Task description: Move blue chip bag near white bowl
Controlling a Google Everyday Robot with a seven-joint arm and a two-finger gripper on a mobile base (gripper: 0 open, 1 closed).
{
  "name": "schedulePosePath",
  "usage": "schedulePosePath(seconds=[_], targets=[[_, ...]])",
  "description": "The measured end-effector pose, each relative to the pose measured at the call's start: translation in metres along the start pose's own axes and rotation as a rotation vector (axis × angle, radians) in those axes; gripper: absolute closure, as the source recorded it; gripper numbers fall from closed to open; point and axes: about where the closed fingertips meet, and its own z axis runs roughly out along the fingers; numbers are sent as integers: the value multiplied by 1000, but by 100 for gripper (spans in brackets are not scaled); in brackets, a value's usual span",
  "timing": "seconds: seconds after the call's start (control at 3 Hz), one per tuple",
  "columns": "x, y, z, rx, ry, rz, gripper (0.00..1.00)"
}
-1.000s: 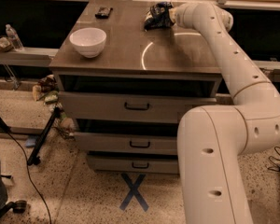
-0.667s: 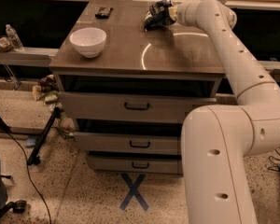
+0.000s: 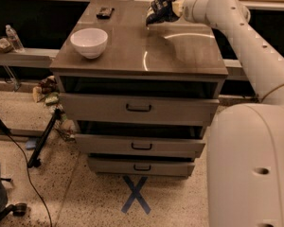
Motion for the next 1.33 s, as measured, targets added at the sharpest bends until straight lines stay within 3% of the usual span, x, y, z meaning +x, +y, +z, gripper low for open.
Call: schedulePosePath(seconds=[0.67,1.33], targets=[[35,83,-34,-116,57,80,100],[44,131,-51,-199,63,116,100]])
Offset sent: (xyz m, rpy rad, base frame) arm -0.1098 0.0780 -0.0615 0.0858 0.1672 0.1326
